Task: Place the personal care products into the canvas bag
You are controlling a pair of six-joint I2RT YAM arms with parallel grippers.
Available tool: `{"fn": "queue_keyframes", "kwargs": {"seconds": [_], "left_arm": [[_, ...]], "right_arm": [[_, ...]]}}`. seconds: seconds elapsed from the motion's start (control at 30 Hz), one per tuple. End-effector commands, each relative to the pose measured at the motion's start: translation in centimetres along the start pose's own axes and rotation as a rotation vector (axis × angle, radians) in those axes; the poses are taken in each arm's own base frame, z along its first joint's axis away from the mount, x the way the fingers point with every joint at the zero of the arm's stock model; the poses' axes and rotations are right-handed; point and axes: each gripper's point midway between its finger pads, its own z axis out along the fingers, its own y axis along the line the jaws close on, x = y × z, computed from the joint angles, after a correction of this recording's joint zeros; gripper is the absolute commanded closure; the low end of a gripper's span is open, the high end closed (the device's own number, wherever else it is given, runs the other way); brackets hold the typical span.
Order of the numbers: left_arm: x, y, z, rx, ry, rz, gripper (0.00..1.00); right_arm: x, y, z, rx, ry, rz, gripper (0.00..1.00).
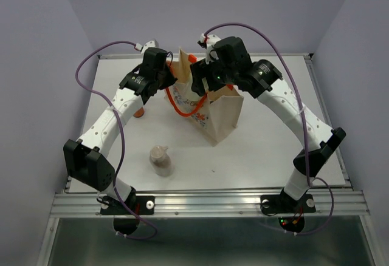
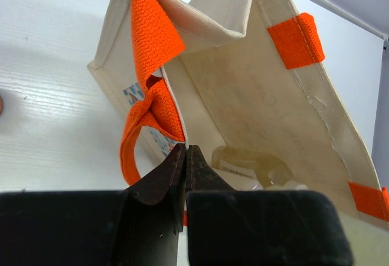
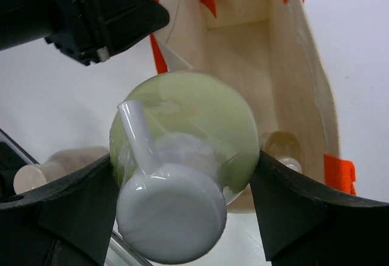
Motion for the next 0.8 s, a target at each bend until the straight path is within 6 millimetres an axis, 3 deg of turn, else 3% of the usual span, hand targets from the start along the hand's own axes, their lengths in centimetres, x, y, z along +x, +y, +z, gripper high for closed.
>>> {"fn": "queue_keyframes", "kwargs": {"seconds": [0.0,0.2,0.37,0.53,0.77], "left_arm": [[-1.3,-0.3,-1.3,0.006,-0.054,-0.009,1.0],[-1.2,-0.3,-0.7,-0.006,-0.048,-0.009,1.0],[-0.9,0.1,-0.1,-0.031,-0.033,-0.002,1.0],[-1.2,0.3,-0.6,-0.039,-0.05,-0.004,1.0],[-1.5,0.3,-0.9,-0.045,-0.057,-0.002,1.0]], "right_arm": [[-9.1,-0.5,-4.3,-0.066,-0.322,0.007,0.99],[-11.6,0.1,-6.2,-0.167,-0.385,-0.009,0.99],[-13.8,-0.1,-7.6,-0.147,-0.458,0.001,0.99],[-13.7,-2.6,-5.7,-0.061,-0.444,0.023,0.99],[-11.0,-3.4,-0.3,-0.037,-0.333,0.017,0.99]]}}
